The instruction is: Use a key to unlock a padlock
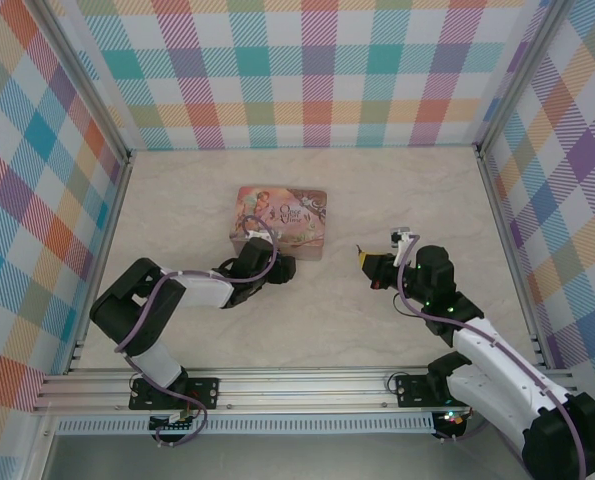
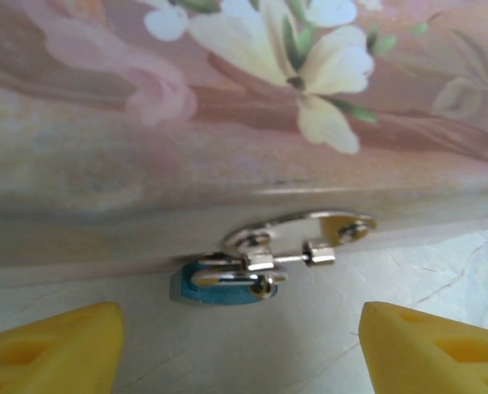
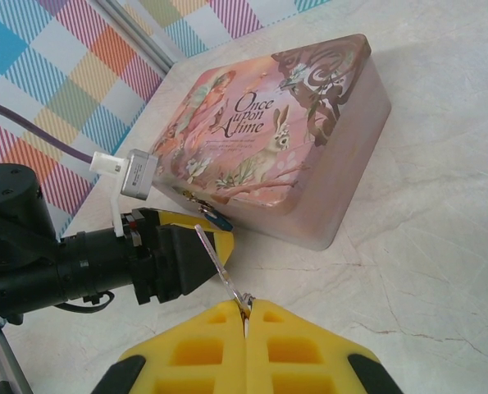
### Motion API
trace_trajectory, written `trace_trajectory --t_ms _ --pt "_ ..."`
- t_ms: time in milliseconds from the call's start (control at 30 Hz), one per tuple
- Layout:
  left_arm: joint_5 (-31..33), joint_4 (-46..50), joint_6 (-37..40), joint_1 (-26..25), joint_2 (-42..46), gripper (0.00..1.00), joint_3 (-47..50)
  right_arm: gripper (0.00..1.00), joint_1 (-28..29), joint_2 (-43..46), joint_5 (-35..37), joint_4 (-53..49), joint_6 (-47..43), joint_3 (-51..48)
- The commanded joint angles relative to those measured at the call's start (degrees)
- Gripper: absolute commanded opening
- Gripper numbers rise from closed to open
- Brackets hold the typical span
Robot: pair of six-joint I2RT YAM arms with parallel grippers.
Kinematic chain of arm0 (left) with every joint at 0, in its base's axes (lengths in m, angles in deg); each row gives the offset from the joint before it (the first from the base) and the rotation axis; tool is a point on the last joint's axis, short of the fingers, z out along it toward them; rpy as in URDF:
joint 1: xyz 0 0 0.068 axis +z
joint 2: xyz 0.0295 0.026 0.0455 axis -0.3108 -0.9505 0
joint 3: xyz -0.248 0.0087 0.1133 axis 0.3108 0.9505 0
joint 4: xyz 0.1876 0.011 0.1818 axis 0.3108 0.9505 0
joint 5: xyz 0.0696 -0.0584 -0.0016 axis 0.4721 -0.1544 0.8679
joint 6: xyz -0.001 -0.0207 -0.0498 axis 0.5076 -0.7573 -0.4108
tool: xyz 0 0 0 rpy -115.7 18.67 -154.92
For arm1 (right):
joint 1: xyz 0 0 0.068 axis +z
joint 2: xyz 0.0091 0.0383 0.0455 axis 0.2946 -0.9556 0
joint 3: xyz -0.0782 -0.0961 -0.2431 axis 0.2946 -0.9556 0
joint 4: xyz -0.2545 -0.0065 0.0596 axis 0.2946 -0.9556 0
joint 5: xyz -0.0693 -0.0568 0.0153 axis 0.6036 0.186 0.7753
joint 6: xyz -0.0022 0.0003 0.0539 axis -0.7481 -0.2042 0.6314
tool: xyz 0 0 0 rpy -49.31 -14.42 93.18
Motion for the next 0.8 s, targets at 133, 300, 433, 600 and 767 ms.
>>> trace_trajectory --t_ms 133,300,433,600,767 --pt "2.99 -2.94 0.67 -0.43 -2.68 0.69 -2.46 0.01 0.28 0.80 -0.24 1.66 0.00 -0.76" --pt "3.47 -3.12 1.13 -0.52 -3.60 0.66 -3.67 0.01 0.30 0.58 -0.32 2.17 0.09 -0.79" --pt "3.05 -2.95 1.37 -0.77 -4.12 0.61 -4.69 0.01 0.30 0.33 -0.48 2.48 0.18 -0.88" --pt "3.60 -2.76 1.41 -1.13 -4.48 0.53 -5.36 0.01 0.28 0.33 -0.58 2.62 0.26 -0.88" --pt "4.41 -2.03 1.06 -1.48 -4.46 0.50 -6.13 0.01 0.29 0.25 -0.85 2.97 0.44 -1.13"
